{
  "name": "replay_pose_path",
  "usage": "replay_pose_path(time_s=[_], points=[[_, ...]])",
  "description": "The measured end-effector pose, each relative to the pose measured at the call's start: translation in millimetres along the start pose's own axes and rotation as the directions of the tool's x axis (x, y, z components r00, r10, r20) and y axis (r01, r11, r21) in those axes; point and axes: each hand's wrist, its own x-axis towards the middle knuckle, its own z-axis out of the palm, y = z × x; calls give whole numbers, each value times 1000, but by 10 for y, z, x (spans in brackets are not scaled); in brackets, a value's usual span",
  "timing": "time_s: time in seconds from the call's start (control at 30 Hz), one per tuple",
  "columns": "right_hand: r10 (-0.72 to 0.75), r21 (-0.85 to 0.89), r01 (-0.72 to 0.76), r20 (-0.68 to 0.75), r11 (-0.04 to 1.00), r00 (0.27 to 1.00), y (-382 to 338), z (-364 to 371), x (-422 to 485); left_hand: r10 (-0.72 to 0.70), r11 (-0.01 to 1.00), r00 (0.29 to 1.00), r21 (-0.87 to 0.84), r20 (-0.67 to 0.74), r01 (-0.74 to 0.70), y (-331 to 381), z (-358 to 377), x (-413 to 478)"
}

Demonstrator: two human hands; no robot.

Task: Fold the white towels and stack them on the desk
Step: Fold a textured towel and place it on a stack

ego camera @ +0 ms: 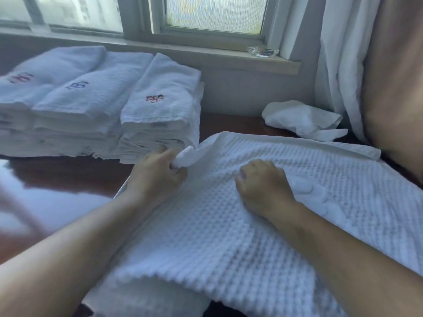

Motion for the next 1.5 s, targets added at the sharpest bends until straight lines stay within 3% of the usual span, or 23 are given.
replay_pose_path(time_s=[0.1, 0.17, 0.33, 0.43, 0.53, 0.67, 0.8, 0.9, 1.0, 1.17, 1.23, 1.33, 1.5], points=[[-235, 293, 238, -46, 926, 971, -379, 27, -178, 118, 988, 980, -84, -162, -133, -195, -266, -109], [-344, 251, 338, -21, 907, 939, -505, 87, -234, 72, 981, 941, -147, -330, -127, -334, -417, -131], [-290, 188, 265, 118, 946, 950, -560, 148, -191, -229, 964, 835, -236, -500, 122, -567, -723, -44], [-263, 216, 236, 102, 947, 960, -557, 148, -173, -219, 971, 837, -193, -502, 138, -594, -763, -63], [-201, 190, 163, 204, 968, 958, -560, 125, -153, -168, 934, 893, -358, -419, 8, -601, -733, -213], [-163, 178, 129, 191, 976, 968, -550, 125, -134, -198, 917, 947, -389, -253, 88, -710, -659, -493], [-140, 233, 173, -151, 957, 979, -545, 149, -189, -193, 913, 975, -383, -110, 138, -857, -628, -698], [-214, 215, 324, -414, 921, 885, -542, 163, -250, -200, 904, 980, -383, 14, 190, -899, -626, -733], [-151, 280, 337, -523, 899, 839, -551, 155, -297, -178, 869, 981, -454, 80, 195, -912, -592, -714], [28, 250, 117, -510, 961, 860, -484, 132, -277, -206, 850, 971, -468, 123, 240, -950, -581, -707], [-6, 243, 167, -551, 956, 835, -499, 103, -278, -217, 855, 968, -454, 130, 252, -951, -587, -701], [-169, 185, 308, -530, 933, 831, -513, 109, -318, -244, 879, 965, -398, 98, 262, -929, -577, -699], [-213, 203, 346, -486, 916, 848, -498, 82, -352, -193, 890, 974, -396, 120, 225, -933, -555, -713]])
